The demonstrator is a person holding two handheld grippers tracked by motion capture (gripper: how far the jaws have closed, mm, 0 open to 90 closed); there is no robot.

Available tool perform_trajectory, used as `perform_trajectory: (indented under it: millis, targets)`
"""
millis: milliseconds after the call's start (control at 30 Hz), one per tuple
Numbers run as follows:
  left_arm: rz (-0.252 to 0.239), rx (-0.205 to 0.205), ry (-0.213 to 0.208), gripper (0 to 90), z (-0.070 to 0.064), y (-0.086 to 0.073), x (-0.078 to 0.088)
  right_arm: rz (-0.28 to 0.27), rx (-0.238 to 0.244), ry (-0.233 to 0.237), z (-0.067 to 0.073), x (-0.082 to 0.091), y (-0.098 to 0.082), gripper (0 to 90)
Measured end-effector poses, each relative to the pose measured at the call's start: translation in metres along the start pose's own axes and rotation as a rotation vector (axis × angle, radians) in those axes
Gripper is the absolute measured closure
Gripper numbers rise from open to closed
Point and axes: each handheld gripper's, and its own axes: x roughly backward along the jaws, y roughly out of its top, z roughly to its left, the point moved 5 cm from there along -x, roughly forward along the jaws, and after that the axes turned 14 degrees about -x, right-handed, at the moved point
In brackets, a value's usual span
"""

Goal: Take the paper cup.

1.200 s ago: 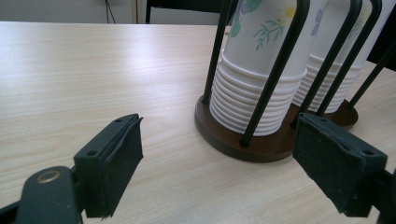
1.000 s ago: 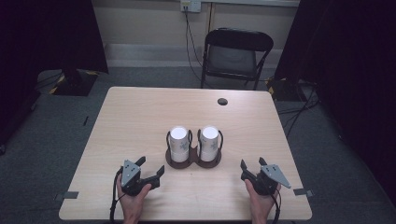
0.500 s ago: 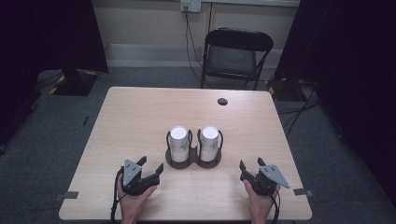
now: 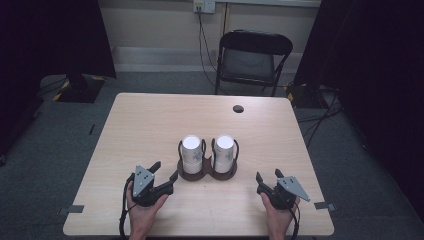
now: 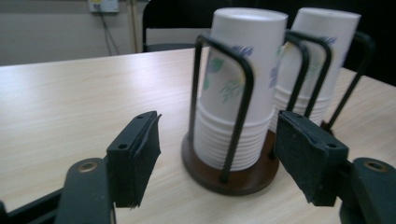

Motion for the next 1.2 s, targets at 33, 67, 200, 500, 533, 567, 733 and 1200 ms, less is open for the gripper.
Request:
perform_trajectory:
  millis: [33,67,200,500,533,567,733,1200]
  targets:
    - [0.0,0.0,0.0,30.4,0.0,0.0,0.0,0.0,0.0,0.0,0.0,0.0,0.0,27.8]
    - [-0.016,-0.017,-0.007,29.5,-0.002,0.005,0.0,0.004,0.001,0.002,0.0,0.0,0.0,27.8]
    - [-0.033,-0.026,-0.037,28.1,-0.006,0.013,-0.002,0.005,0.0,0.005,0.0,0.0,0.0,27.8]
    - [-0.053,-0.044,-0.123,21.2,-0.014,0.032,-0.012,0.003,0.002,0.01,0.0,0.0,0.0,28.1]
    - [-0.051,-0.05,-0.135,23.6,-0.016,0.035,-0.016,0.004,0.0,0.011,0.0,0.0,0.0,28.2]
    - [-0.051,-0.05,-0.135,23.9,-0.016,0.035,-0.016,0.004,0.0,0.011,0.0,0.0,0.0,28.2]
    - [-0.037,-0.027,-0.116,28.5,-0.014,0.044,-0.024,0.004,0.009,0.006,0.001,0.0,0.0,29.0]
    - [-0.086,-0.058,-0.164,32.7,-0.017,0.071,-0.037,0.003,-0.003,0.009,0.0,0.0,0.0,29.6]
